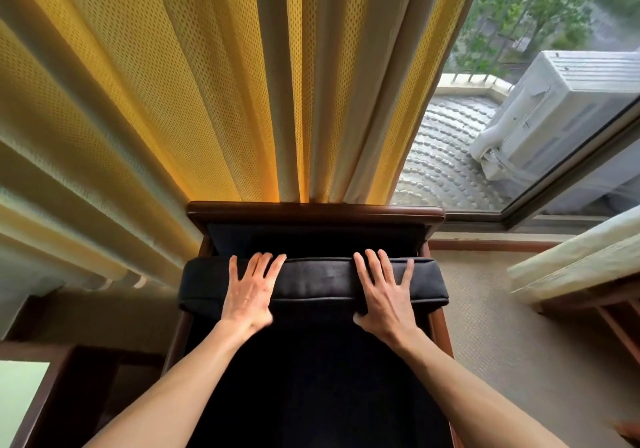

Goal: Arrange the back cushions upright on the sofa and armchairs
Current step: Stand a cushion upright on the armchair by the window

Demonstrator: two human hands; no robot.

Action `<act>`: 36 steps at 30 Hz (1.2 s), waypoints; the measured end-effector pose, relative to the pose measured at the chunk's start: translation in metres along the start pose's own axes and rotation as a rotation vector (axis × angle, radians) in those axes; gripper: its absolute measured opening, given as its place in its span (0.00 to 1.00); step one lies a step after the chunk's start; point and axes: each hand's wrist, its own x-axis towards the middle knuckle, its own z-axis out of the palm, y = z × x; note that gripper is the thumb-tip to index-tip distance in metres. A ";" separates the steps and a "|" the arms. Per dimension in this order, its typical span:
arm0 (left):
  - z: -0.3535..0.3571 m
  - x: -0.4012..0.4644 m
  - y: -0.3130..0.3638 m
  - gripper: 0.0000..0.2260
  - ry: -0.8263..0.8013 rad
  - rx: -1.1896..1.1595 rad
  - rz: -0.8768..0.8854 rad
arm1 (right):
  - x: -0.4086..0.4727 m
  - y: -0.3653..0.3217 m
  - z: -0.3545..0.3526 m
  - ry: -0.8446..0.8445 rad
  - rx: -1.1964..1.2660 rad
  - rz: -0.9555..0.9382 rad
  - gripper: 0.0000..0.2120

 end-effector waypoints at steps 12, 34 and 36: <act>0.006 0.047 0.023 0.43 0.077 -0.165 0.004 | 0.051 -0.016 0.011 0.010 -0.036 -0.004 0.39; 0.026 0.035 -0.087 0.38 0.004 -0.109 -0.143 | 0.031 0.078 0.014 -0.093 0.062 0.272 0.44; 0.016 0.034 -0.073 0.36 -0.040 -0.097 -0.177 | 0.038 0.053 0.000 -0.161 0.019 0.336 0.45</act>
